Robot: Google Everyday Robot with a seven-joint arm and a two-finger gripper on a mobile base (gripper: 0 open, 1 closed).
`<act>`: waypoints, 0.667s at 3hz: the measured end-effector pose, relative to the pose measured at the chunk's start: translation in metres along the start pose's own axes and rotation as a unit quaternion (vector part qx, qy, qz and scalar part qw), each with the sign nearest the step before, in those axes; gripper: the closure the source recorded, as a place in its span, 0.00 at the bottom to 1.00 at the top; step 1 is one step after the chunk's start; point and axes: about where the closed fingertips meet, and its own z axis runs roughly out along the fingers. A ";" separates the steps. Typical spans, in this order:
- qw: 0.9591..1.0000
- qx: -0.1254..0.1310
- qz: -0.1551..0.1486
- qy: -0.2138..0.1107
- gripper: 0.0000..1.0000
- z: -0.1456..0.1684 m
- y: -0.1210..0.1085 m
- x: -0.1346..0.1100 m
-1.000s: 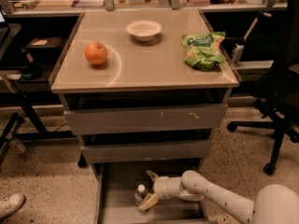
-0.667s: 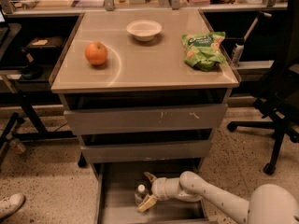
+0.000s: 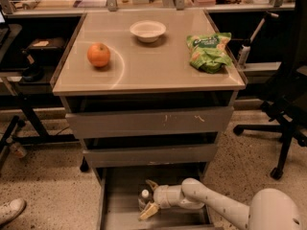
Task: Pick blue plastic bottle from bottom drawer and place on counter
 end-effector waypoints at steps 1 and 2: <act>1.000 0.000 0.000 0.000 0.19 0.000 0.000 0.000; 1.000 0.000 0.000 0.000 0.42 0.000 0.000 0.000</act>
Offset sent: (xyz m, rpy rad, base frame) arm 0.0000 0.0000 0.0000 0.0000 0.0000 0.0000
